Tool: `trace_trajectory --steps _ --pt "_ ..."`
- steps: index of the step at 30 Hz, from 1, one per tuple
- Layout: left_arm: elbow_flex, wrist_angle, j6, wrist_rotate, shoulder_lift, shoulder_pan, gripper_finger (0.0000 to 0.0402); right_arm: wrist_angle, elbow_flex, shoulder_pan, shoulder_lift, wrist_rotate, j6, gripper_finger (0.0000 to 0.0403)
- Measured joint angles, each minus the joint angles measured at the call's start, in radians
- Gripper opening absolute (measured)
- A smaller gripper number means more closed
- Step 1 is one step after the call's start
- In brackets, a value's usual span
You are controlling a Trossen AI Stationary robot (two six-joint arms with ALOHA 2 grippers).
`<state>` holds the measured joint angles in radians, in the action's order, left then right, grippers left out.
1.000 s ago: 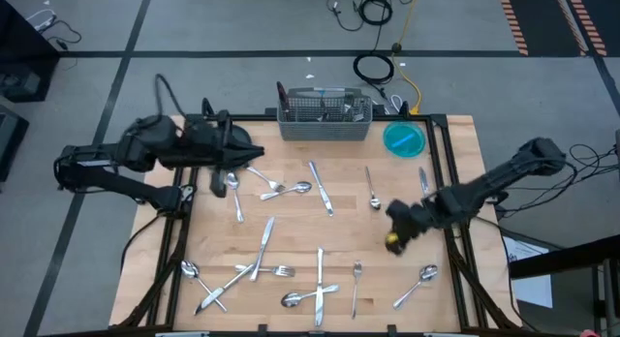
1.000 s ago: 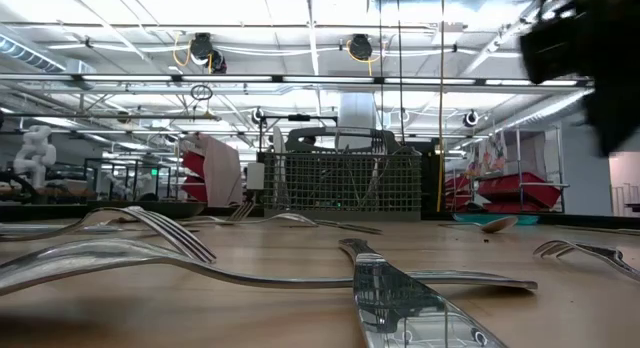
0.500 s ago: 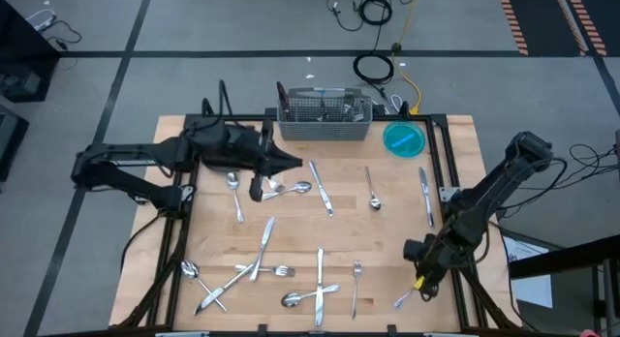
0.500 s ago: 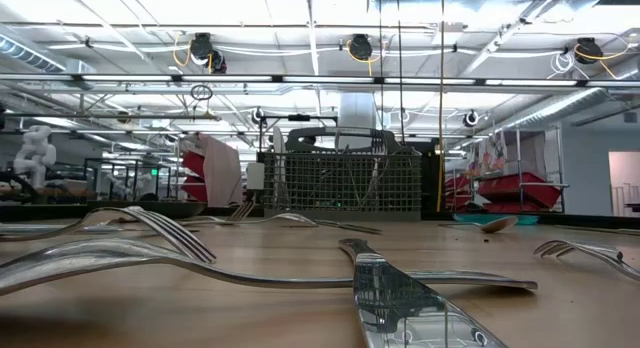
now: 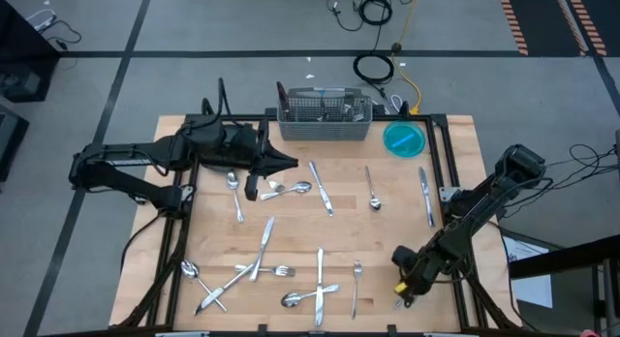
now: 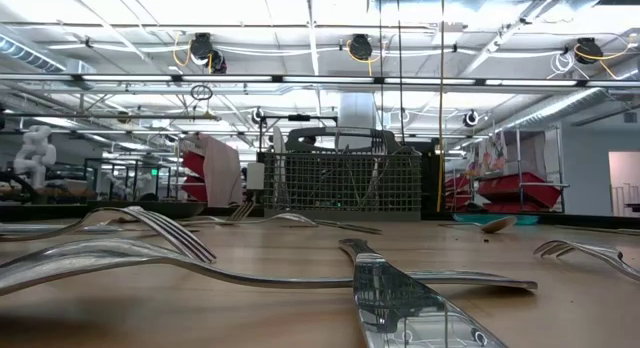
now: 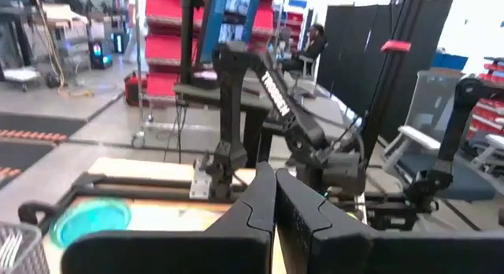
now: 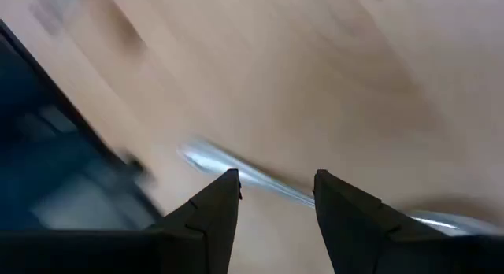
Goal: Sort silverware
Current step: Put the spoon into the silverware organizer
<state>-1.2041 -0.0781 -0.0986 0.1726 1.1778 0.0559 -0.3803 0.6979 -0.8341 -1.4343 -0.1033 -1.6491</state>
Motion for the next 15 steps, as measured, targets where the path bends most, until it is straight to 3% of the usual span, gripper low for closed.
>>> trace_trajectory --steps 4,8,12,15 --pt "0.0 -0.006 0.0 0.0 0.0 0.0 0.0011 0.161 0.0 -0.007 -0.043 0.106 -0.263 0.0155" --pt "0.0 -0.013 0.001 0.003 0.0 0.0 0.0011 0.272 0.005 -0.032 -0.078 0.128 -0.395 0.0155" --pt "0.0 -0.028 0.008 0.017 0.0 0.0 0.0011 0.209 0.08 -0.079 -0.085 0.107 -0.434 0.0155" --pt "0.0 -0.046 0.008 0.037 0.0 0.001 0.0011 0.08 0.168 -0.109 -0.085 0.028 -0.44 0.0155"
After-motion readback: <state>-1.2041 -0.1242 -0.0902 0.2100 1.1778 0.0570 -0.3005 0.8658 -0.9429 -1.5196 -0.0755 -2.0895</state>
